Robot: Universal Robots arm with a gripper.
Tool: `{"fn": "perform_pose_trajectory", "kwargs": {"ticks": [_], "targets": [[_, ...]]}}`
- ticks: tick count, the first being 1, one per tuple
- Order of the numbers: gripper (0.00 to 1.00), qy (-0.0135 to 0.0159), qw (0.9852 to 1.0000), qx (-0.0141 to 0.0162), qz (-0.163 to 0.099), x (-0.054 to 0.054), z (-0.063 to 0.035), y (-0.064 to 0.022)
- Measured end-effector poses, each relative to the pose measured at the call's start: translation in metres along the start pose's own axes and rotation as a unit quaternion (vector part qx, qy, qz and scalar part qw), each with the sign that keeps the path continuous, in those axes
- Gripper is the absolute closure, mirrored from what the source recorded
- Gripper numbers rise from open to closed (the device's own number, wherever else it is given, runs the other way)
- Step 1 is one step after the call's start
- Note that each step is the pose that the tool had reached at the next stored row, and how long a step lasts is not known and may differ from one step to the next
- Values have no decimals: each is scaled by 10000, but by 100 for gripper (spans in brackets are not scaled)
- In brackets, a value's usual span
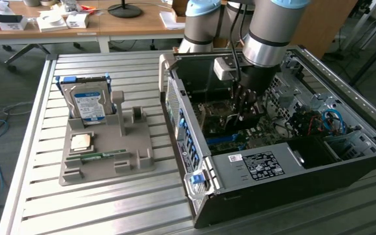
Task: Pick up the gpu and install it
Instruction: 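Insert the gpu into the slot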
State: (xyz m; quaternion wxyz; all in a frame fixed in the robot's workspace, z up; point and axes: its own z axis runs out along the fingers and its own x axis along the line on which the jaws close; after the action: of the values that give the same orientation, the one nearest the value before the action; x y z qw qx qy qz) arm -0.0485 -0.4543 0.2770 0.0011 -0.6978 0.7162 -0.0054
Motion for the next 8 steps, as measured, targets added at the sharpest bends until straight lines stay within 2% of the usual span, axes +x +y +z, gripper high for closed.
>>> {"fn": "perform_pose_trajectory", "kwargs": {"ticks": [8], "targets": [[74,1,10000,1,0,0,14,20]]}}
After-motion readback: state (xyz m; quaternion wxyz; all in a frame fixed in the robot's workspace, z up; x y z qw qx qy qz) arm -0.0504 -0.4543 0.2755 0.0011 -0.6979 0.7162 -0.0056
